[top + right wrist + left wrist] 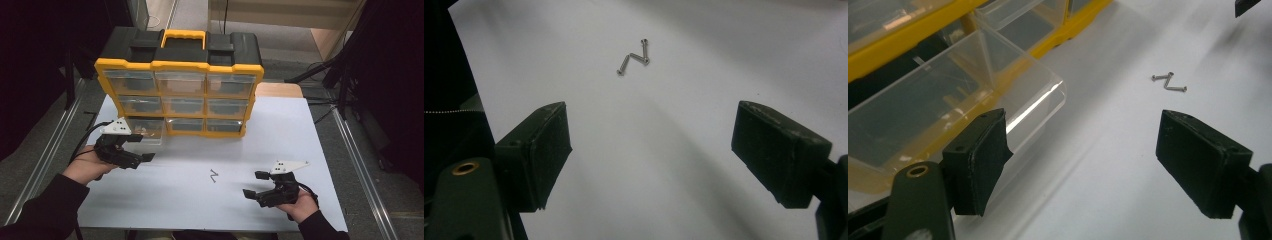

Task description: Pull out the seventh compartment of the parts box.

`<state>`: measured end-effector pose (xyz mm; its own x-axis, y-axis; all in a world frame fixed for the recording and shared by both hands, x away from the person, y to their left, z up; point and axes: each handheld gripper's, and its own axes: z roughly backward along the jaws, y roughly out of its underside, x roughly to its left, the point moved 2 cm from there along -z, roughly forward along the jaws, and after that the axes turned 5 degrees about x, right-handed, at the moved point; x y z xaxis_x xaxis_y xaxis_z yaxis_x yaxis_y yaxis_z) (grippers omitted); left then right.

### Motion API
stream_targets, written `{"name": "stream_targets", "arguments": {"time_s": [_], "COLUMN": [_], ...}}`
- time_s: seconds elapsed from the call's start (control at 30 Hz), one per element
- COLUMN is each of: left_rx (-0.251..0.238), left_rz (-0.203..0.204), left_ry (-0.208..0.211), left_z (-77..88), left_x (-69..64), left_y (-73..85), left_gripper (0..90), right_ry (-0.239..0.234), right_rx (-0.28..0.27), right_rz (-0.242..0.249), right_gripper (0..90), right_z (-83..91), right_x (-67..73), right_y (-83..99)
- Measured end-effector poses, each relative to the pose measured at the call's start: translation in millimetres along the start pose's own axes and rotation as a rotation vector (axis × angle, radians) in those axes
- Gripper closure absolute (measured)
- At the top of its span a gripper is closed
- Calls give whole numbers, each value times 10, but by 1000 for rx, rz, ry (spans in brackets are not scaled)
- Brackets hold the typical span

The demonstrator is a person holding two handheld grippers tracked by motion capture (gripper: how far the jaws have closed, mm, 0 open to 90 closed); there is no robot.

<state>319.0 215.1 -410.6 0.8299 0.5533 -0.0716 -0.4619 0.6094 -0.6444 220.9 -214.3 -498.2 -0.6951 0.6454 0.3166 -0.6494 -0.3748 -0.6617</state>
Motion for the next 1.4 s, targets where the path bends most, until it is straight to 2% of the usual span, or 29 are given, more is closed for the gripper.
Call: {"name": "stream_targets", "arguments": {"time_s": [0.13, 0.43, 0.6, 0.67, 0.8, 1.17, 1.3, 1.4], "left_rx": [22, -5, -13, -12, -24, -47, -67, -61], "left_rz": [17, -3, 7, 24, 30, 27, 32, 24], "left_ry": [-19, -21, -34, -23, -15, 2, -17, -42], "left_z": [-12, -14, -58, -69, -87, -124, -132, -125], "left_x": [-56, -218, -272, -292, -339, -413, -419, -420], "left_y": [25, 107, 155, 175, 220, 367, 405, 424], "left_gripper": [208, 208, 208, 208, 208, 208, 208, 208], "right_ry": [1, 2, 3, 4, 0, 1, 0, -4], "right_rx": [1, 2, 2, 3, 6, -3, 0, 4], "right_rz": [0, -7, -6, -6, -19, -10, -10, -7], "right_gripper": [167, 167, 167, 167, 166, 166, 166, 166], "right_z": [-1, -4, -3, -4, -7, 0, -4, -4], "right_x": [0, 4, -2, -3, 0, 5, 11, 14], "right_y": [0, 0, 1, 1, 0, -11, -16, -20]}}
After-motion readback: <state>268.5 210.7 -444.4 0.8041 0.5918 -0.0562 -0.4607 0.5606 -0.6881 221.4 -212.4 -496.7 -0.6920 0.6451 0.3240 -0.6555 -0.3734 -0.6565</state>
